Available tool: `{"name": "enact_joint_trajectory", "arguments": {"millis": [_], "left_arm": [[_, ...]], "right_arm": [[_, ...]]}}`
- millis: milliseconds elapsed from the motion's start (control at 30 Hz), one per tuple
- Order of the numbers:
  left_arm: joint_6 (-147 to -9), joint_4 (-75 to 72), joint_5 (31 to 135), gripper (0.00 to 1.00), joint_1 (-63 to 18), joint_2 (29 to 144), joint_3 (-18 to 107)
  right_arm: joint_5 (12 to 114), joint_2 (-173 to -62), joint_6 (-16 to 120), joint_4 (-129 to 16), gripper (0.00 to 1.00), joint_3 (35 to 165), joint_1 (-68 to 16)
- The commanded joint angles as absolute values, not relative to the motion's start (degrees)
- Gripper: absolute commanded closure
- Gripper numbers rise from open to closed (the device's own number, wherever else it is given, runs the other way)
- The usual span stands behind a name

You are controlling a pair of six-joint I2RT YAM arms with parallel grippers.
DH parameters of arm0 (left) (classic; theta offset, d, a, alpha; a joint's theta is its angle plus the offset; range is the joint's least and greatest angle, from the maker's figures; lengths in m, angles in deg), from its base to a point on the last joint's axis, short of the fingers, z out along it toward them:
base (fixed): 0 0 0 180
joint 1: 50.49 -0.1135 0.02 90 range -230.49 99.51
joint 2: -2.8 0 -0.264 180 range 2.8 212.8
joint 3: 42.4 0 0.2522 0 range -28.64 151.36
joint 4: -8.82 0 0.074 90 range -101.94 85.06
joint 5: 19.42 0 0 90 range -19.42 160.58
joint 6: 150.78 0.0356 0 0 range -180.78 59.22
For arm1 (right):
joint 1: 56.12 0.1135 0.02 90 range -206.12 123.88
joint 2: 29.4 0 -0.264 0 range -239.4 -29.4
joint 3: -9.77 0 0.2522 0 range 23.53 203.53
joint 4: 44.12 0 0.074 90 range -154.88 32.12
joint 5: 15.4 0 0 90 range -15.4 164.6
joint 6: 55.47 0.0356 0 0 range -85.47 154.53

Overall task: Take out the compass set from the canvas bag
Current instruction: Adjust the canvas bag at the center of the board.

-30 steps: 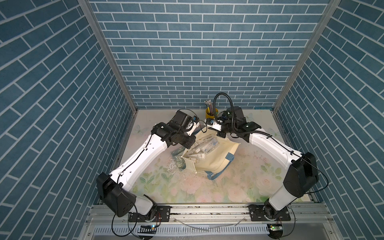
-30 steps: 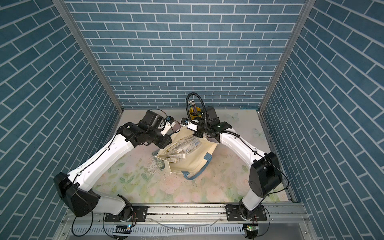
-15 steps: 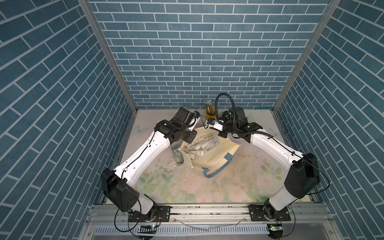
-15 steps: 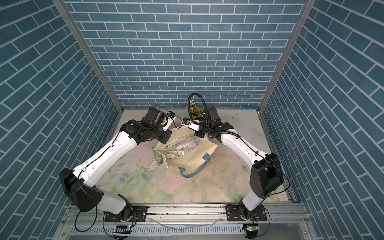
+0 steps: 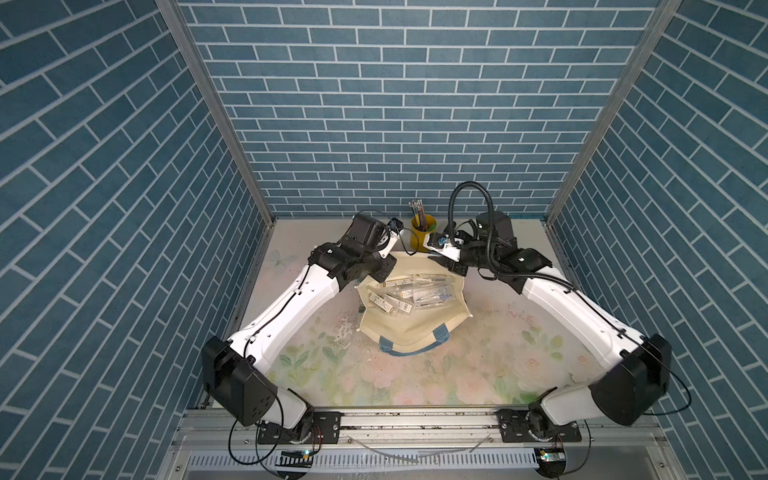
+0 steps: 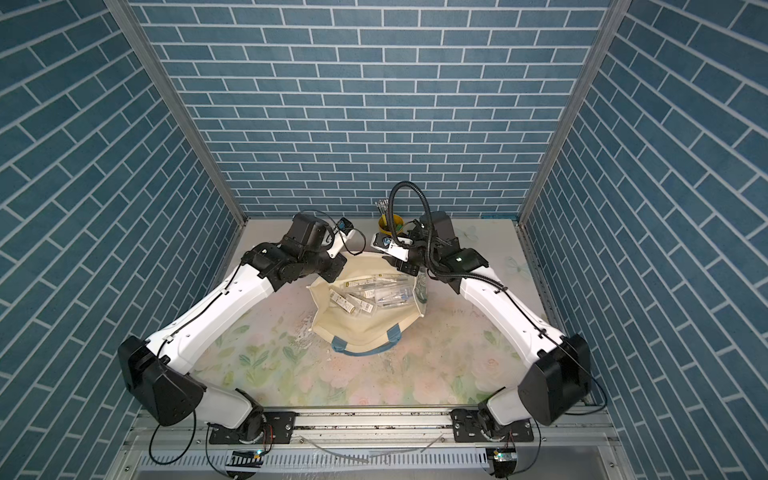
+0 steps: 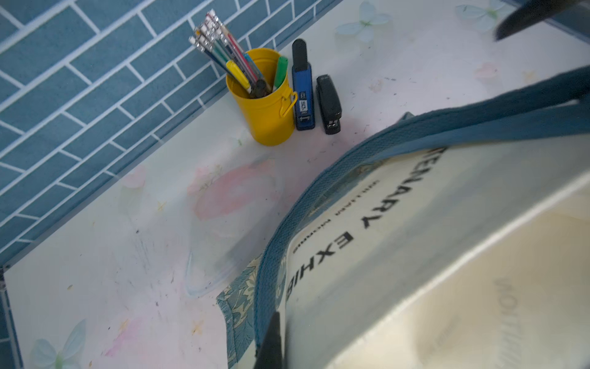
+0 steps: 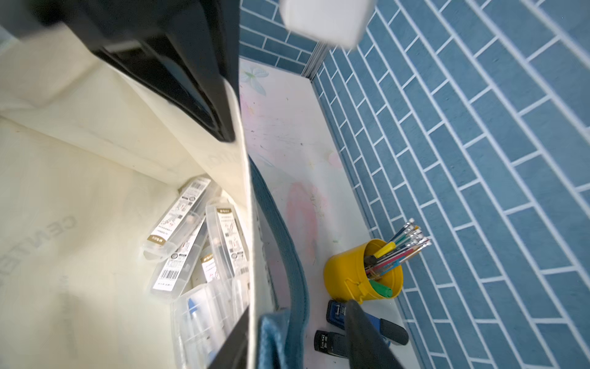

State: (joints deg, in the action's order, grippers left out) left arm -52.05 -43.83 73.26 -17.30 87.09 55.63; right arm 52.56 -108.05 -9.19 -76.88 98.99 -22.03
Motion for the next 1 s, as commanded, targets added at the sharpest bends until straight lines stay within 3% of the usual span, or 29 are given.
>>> {"name": "enact_joint_trajectory", "arguments": {"millis": [0, 133, 300, 833, 967], "left_arm": [[-51.1, -40.8, 71.9, 1.00, -18.2, 85.1, 54.4], [-51.4, -40.3, 72.4, 1.00, -18.3, 84.9, 53.4], [-51.2, -39.1, 72.0, 1.00, -18.3, 83.5, 51.9], [-51.2, -39.1, 68.9, 1.00, -18.3, 77.3, 47.6], [-51.9, -36.9, 70.2, 1.00, -18.3, 76.9, 47.0]], "right_arm": [[52.8, -98.8, -9.9, -73.8, 0.55, 92.6, -19.3], [56.3, -93.9, -9.5, -71.7, 0.56, 86.8, -14.4], [60.7, -95.5, -9.5, -70.9, 0.57, 84.8, -13.3], [70.0, -99.2, -15.7, -85.1, 0.41, 100.6, -13.3], [69.9, -97.4, -15.5, -87.3, 0.53, 101.1, -9.3]]}}
